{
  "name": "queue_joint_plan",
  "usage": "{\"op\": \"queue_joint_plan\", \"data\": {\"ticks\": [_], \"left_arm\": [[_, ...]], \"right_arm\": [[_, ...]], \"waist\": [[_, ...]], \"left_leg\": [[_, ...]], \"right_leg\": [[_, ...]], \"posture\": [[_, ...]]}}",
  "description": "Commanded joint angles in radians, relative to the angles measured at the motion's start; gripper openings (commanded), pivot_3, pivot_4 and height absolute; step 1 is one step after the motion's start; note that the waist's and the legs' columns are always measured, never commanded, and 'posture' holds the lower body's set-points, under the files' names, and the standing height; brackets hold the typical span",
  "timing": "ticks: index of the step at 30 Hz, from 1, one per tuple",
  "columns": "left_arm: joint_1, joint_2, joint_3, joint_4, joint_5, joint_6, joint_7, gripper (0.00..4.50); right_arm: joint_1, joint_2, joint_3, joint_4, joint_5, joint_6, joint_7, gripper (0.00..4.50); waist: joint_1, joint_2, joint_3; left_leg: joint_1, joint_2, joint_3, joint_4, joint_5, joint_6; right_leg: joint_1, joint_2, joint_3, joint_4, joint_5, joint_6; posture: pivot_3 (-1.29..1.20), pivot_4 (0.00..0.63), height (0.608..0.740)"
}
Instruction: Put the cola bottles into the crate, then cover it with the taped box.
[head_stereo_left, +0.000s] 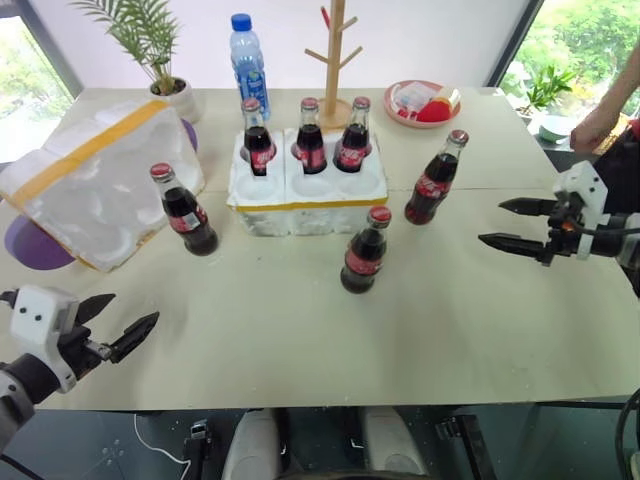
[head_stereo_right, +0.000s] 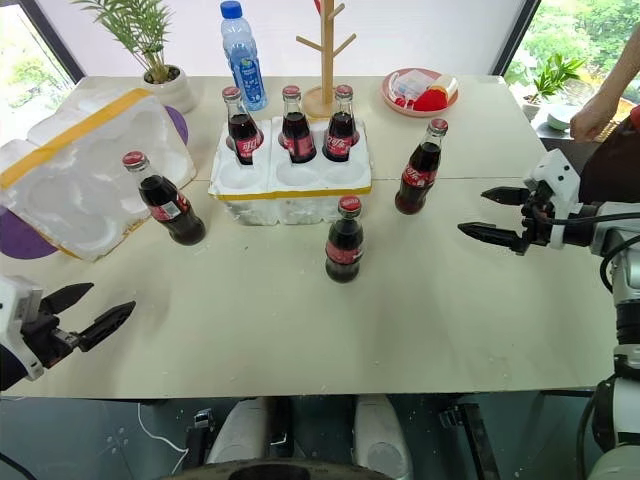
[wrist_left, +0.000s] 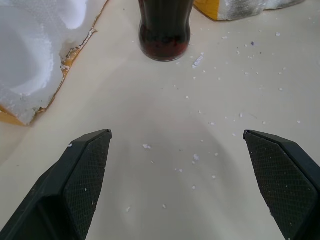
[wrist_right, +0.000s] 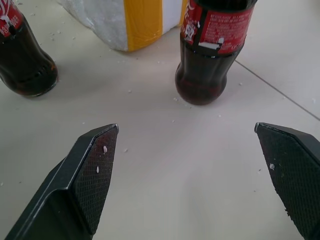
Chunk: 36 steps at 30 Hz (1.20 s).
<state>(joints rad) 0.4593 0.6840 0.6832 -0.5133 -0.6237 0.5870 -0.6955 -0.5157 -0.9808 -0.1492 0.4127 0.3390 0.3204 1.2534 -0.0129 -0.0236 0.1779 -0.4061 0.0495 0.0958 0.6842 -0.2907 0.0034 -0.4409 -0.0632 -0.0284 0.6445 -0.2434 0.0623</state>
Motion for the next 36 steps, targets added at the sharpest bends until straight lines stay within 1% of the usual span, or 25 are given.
{"op": "queue_joint_plan", "data": {"ticks": [1, 7, 11, 13, 15, 20, 24, 28, 30, 32, 36], "left_arm": [[-0.011, -0.002, 0.015, -0.013, -0.008, -0.015, 0.001, 4.41], [-0.076, -0.017, 0.010, 0.019, 0.005, -0.010, 0.056, 4.41], [-0.157, -0.019, -0.013, 0.057, -0.011, -0.013, 0.074, 4.41], [-0.211, -0.015, -0.039, 0.087, 0.004, -0.023, 0.084, 4.41], [-0.273, -0.008, -0.081, 0.122, 0.027, -0.036, 0.090, 4.41], [-0.458, 0.008, -0.200, 0.235, 0.076, -0.065, 0.082, 4.41], [-0.594, 0.012, -0.272, 0.359, 0.131, -0.112, 0.073, 4.41], [-0.685, 0.012, -0.318, 0.457, 0.169, -0.162, 0.048, 4.41], [-0.746, 0.004, -0.364, 0.515, 0.193, -0.200, 0.018, 4.41], [-0.798, -0.005, -0.397, 0.572, 0.213, -0.233, -0.003, 4.41], [-0.858, -0.023, -0.438, 0.637, 0.235, -0.272, -0.024, 4.41]], "right_arm": [[0.002, 0.000, -0.043, -0.045, 0.026, 0.000, -0.009, 4.50], [0.015, 0.005, -0.052, -0.066, 0.040, 0.017, -0.031, 4.50], [0.024, -0.020, -0.069, -0.102, 0.088, 0.105, -0.003, 4.50], [0.031, -0.042, -0.098, -0.159, 0.131, 0.157, 0.016, 4.50], [0.042, -0.065, -0.143, -0.241, 0.197, 0.230, 0.032, 4.50], [0.103, -0.112, -0.286, -0.474, 0.440, 0.476, 0.068, 4.50], [0.145, -0.121, -0.358, -0.587, 0.543, 0.572, 0.035, 4.50], [0.201, -0.124, -0.394, -0.659, 0.585, 0.609, 0.020, 4.50], [0.230, -0.116, -0.400, -0.686, 0.596, 0.615, 0.014, 4.50], [0.239, -0.109, -0.393, -0.698, 0.598, 0.610, 0.001, 4.50], [0.234, -0.102, -0.376, -0.704, 0.605, 0.602, -0.021, 4.50]], "waist": [[0.000, 0.000, 0.000], [0.000, 0.000, 0.000], [0.004, 0.000, 0.000], [0.003, 0.001, 0.000], [0.003, 0.001, 0.000], [0.006, 0.001, 0.000], [0.004, -0.001, -0.001], [0.002, -0.001, -0.001], [0.002, -0.001, -0.001], [0.018, -0.001, -0.001], [0.024, -0.001, -0.001]], "left_leg": [[0.000, 0.000, 0.000, 0.000, 0.000, 0.000], [0.000, 0.000, 0.000, 0.000, 0.000, 0.000], [0.000, 0.000, 0.000, 0.000, 0.000, 0.000], [0.000, 0.000, 0.000, 0.000, 0.000, 0.000], [0.000, 0.000, 0.000, 0.000, 0.000, 0.000], [0.000, 0.000, -0.002, 0.000, 0.000, 0.000], [0.000, 0.000, -0.003, 0.000, 0.000, 0.000], [0.001, -0.001, -0.003, 0.000, 0.000, 0.000], [0.001, 0.000, -0.003, 0.000, 0.000, 0.000], [0.000, -0.001, -0.004, 0.001, 0.001, -0.001], [0.000, -0.002, -0.003, 0.001, 0.001, -0.001]], "right_leg": [[0.000, 0.000, 0.000, 0.000, 0.000, 0.000], [0.000, 0.000, 0.000, 0.000, 0.000, 0.000], [0.000, 0.000, 0.000, 0.001, 0.000, 0.000], [0.000, 0.000, 0.000, 0.001, 0.000, 0.000], [0.000, 0.000, 0.000, 0.001, 0.002, 0.003], [0.001, 0.001, -0.001, 0.001, 0.002, 0.003], [0.002, 0.000, -0.001, 0.001, 0.002, 0.003], [0.002, 0.000, -0.001, 0.001, 0.002, 0.004], [0.002, 0.001, -0.001, 0.001, 0.002, 0.004], [0.002, 0.001, -0.002, 0.002, 0.002, 0.004], [0.003, 0.001, -0.002, 0.001, 0.002, 0.004]], "posture": [[0.00, 0.150, 0.740], [0.00, 0.150, 0.740], [0.00, 0.150, 0.740], [0.00, 0.150, 0.740], [0.00, 0.150, 0.740], [0.00, 0.150, 0.740], [0.00, 0.150, 0.740], [0.00, 0.150, 0.740], [0.00, 0.150, 0.740], [0.00, 0.150, 0.740], [0.00, 0.150, 0.740]]}}
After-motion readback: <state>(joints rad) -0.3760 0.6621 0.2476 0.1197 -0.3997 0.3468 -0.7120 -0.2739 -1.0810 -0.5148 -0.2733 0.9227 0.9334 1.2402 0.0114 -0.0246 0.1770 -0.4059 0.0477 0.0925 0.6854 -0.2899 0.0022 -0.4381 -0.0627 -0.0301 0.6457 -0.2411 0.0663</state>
